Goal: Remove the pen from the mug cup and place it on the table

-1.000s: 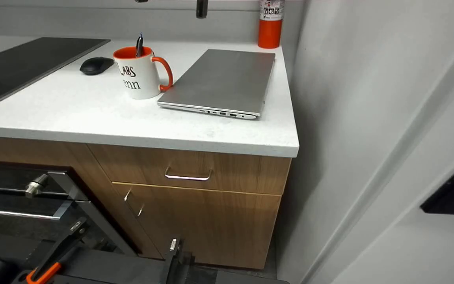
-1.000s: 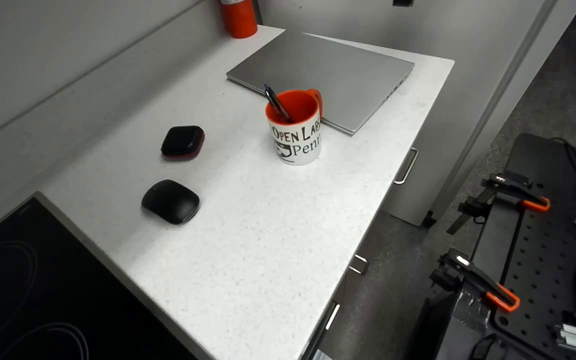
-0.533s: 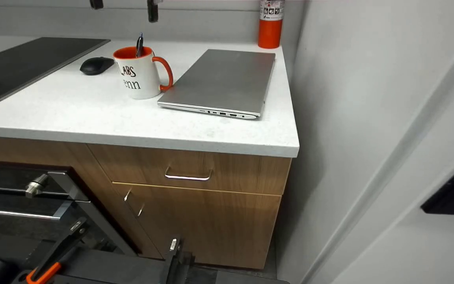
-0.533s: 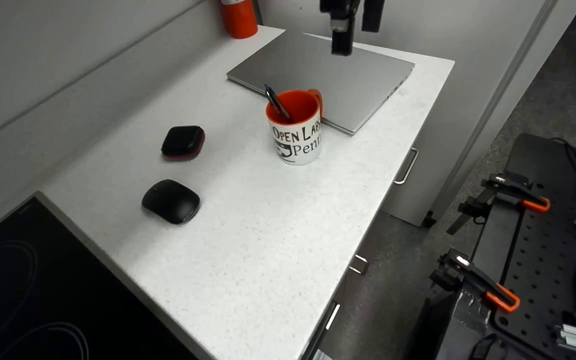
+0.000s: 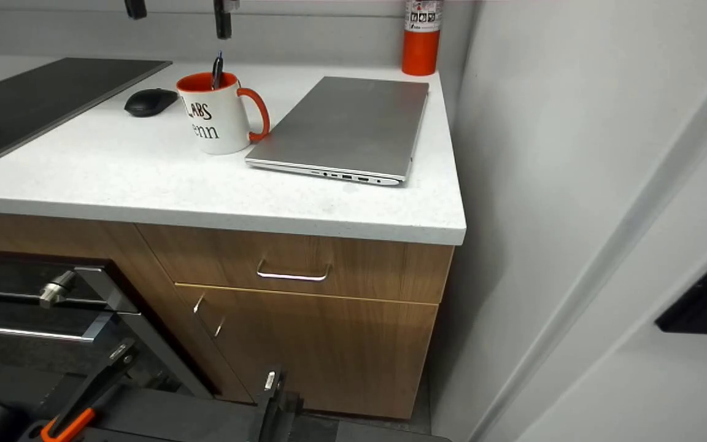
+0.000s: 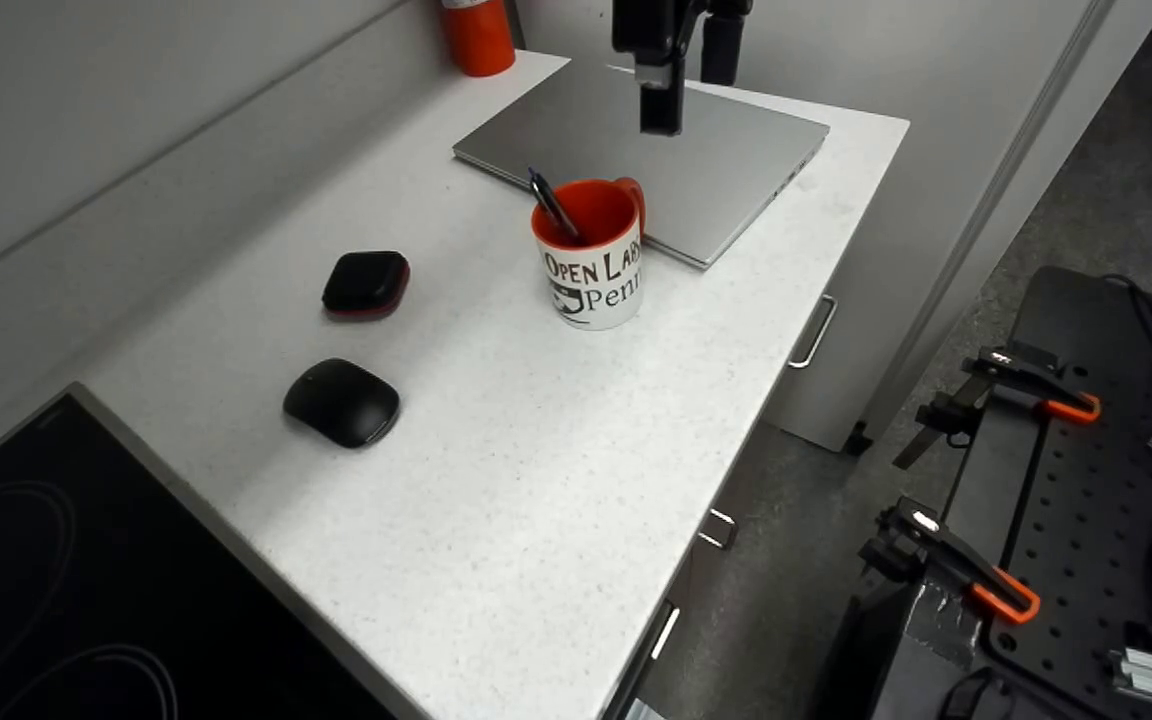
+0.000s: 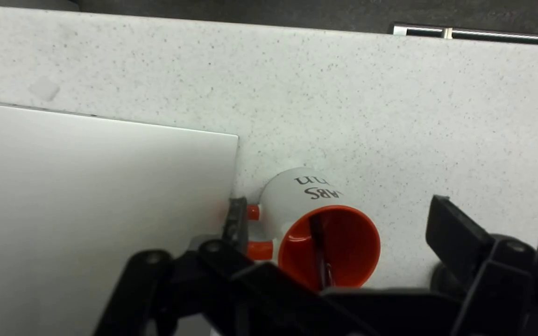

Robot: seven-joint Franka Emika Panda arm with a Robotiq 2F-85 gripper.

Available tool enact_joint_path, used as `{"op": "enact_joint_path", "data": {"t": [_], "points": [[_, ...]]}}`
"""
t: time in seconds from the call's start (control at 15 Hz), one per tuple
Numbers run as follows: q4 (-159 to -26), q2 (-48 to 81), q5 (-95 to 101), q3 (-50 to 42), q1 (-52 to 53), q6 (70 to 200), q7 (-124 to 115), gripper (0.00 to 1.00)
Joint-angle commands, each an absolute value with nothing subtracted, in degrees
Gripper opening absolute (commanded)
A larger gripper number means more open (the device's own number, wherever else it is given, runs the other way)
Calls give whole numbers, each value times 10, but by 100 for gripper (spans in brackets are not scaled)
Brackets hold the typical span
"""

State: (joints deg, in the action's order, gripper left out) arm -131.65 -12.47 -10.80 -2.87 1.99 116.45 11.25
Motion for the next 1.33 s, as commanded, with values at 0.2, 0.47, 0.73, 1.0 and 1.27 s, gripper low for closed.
{"op": "enact_joint_path", "data": {"t": [0.2,0.47,0.73,1.0,1.27], "points": [[-1269,-61,-78,0,22,1202,63,100],[-1227,-9,-16,24,21,1255,-12,100],[-1187,34,58,32,25,1248,-94,100],[-1156,65,93,33,33,1234,-134,100],[-1136,81,84,33,41,1211,-142,100]]}}
